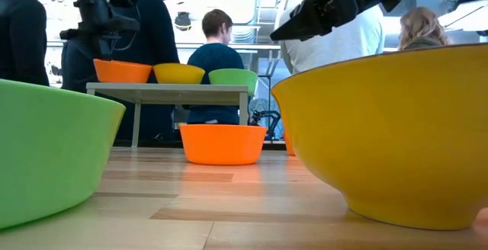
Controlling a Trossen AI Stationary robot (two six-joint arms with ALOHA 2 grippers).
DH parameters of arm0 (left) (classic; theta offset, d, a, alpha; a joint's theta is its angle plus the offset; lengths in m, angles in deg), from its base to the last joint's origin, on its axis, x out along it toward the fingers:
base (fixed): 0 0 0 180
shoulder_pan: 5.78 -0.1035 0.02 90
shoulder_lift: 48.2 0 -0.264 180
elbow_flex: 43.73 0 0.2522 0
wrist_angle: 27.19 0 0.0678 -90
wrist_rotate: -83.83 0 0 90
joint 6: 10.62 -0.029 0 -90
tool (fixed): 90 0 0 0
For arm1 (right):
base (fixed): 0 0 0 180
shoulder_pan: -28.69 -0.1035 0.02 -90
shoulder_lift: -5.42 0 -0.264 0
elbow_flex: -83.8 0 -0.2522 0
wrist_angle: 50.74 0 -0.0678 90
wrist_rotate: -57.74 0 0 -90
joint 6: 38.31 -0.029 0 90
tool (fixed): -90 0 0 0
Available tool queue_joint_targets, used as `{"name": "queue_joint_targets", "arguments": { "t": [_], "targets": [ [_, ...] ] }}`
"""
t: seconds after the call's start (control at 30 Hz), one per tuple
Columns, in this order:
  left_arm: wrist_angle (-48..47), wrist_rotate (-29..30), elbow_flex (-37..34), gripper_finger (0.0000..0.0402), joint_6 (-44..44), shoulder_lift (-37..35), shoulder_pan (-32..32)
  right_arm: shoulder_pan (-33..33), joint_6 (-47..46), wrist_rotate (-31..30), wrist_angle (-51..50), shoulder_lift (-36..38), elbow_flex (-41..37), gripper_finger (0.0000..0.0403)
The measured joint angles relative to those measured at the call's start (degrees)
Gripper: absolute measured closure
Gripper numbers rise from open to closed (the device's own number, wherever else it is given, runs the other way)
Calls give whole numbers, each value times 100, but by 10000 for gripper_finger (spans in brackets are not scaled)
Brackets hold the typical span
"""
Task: Pick & Place Mini bowls
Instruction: Put the orange bowl on the shelf, then stack the orange bowl on top of the other orange bowl on the shelf
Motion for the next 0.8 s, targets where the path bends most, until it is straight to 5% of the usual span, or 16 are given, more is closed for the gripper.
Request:
{"name": "queue_joint_targets", "arguments": {
  "t": [0.27, 0.8],
  "targets": [
    [294, -33, -147, 384, -93, -4, 2, -181, 202, 0, 0, 2, 0, 398],
    [574, 28, 30, 310, -573, -253, 5, -203, 365, 0, 77, 2, 0, 398]
  ]
}}
